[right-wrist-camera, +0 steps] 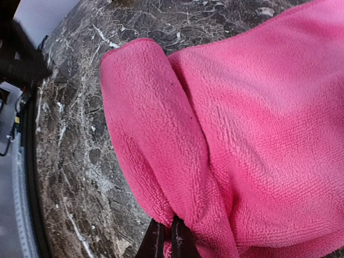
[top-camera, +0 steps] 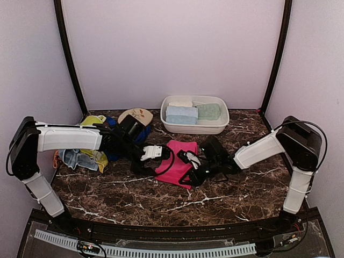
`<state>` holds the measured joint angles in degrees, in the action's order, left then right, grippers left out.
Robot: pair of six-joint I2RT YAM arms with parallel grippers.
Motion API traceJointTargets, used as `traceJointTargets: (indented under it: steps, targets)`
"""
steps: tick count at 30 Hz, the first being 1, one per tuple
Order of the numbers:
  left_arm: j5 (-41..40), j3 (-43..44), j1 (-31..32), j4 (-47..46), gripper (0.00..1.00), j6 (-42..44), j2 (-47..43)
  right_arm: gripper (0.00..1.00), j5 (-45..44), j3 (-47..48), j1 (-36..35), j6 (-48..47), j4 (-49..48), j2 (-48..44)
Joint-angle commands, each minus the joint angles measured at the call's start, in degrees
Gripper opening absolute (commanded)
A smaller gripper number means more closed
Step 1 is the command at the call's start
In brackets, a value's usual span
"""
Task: Roll the towels
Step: Roll the towel at the center of the board.
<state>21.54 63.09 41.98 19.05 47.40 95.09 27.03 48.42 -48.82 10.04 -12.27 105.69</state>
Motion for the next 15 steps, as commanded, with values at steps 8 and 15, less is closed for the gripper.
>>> traceJointTargets:
  steps: [8, 15]
  targets:
    - [-9.0, -5.7, 9.9, -12.2, 0.68, 2.2, 2.9, 0.02, 18.0, 3.5, 4.1, 11.0, 9.9, 7.3]
    - [-10.7, -3.3, 11.1, -11.9, 0.68, 2.4, 3.8, 0.0, 20.5, 4.7, 4.9, 10.9, 13.0, 7.5]
